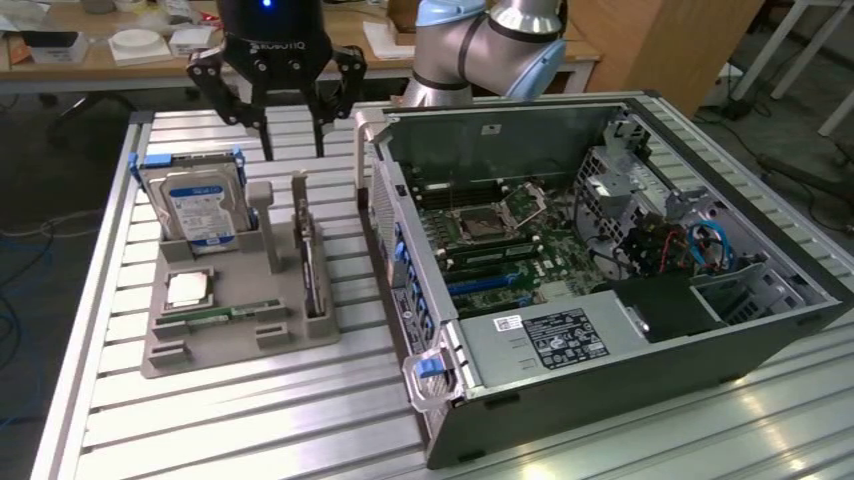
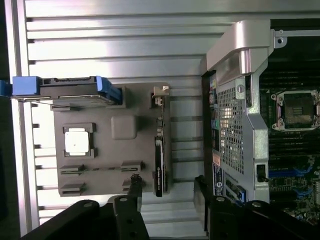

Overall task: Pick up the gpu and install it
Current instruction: 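Pick up the gpu and move the gpu toward the slot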

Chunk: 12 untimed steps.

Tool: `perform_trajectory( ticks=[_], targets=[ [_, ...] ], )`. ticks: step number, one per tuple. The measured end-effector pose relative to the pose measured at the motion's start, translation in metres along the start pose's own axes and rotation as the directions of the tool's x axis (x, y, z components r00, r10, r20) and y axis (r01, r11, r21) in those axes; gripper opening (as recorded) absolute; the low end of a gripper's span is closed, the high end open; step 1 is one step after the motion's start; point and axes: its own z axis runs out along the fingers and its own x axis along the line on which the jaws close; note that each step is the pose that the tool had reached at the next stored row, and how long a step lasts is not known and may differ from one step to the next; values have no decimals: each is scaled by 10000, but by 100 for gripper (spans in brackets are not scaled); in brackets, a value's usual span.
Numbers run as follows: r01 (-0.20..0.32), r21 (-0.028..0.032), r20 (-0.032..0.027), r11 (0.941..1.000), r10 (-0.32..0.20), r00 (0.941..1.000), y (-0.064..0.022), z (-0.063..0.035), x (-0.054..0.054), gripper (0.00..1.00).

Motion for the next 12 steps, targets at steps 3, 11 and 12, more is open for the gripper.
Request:
perform_trajectory(
  ticks=[3, 11, 12],
  targets=[
    [220, -2, -8, 9998, -220, 9998, 0, 7, 0, 59],
    [905, -27, -37, 9959, -905, 9959, -3, 56, 3, 59],
    [906, -33, -37, 9959, -906, 9959, -3, 68, 3, 59]
  ],
)
